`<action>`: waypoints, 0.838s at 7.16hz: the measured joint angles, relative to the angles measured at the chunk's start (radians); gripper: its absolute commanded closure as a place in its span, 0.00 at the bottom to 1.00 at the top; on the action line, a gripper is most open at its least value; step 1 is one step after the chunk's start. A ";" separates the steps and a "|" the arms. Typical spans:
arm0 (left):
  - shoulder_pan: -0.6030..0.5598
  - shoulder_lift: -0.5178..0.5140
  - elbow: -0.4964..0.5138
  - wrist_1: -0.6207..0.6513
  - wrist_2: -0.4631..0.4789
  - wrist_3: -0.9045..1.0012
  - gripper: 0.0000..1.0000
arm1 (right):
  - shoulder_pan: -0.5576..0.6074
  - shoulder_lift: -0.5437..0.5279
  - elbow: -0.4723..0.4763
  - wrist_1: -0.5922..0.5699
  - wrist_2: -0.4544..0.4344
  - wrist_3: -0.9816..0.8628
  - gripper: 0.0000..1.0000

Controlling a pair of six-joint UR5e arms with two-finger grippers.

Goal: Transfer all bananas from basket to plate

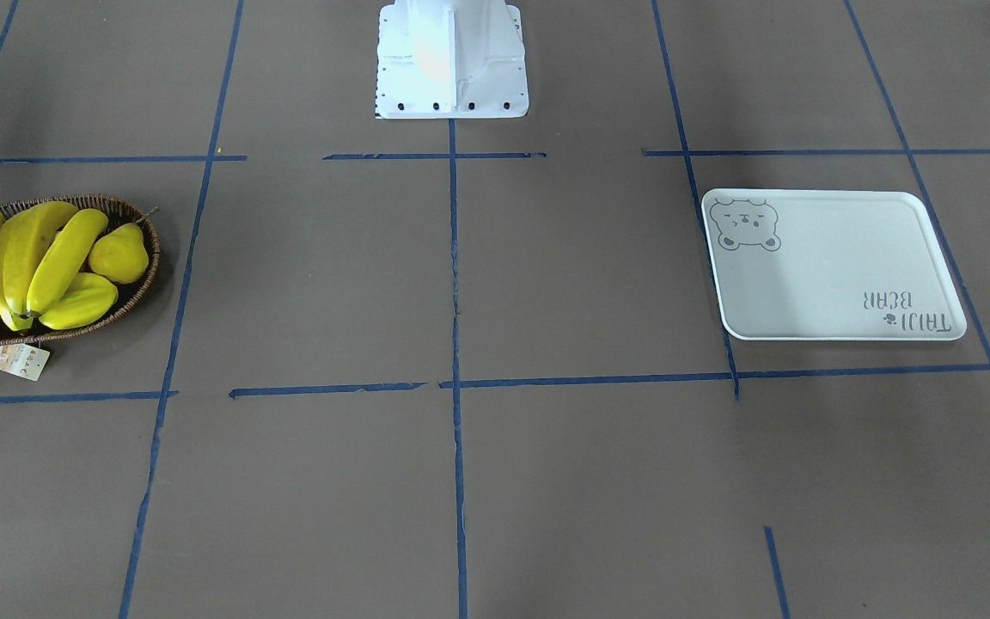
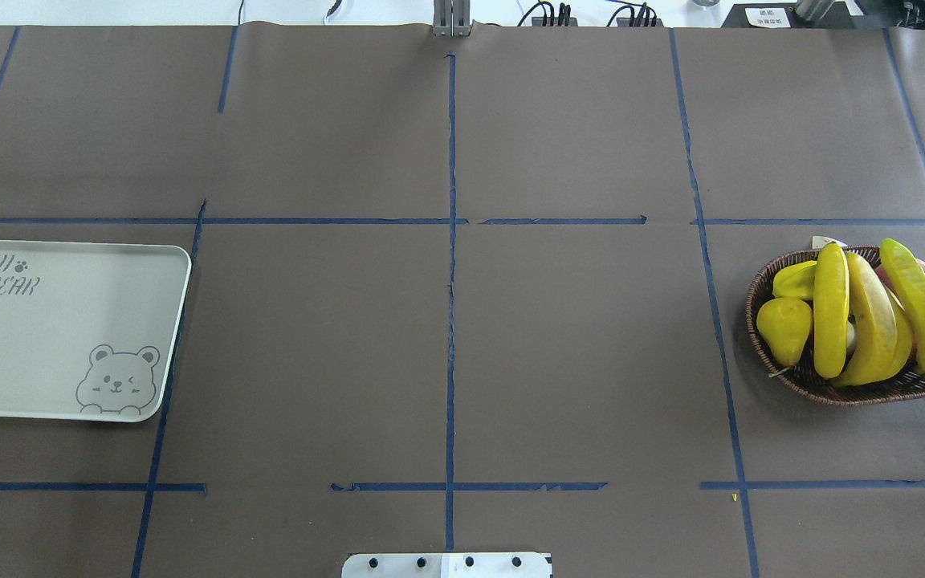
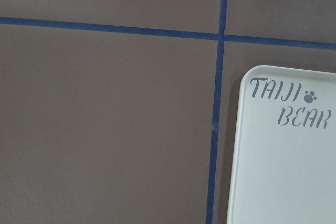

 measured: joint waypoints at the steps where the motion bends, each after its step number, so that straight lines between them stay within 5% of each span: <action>1: 0.000 0.000 0.000 -0.003 0.000 -0.001 0.00 | -0.048 0.011 0.012 0.031 -0.014 0.042 0.00; 6: 0.001 -0.002 -0.002 -0.016 -0.002 -0.002 0.00 | -0.107 0.054 0.054 0.060 0.011 0.152 0.00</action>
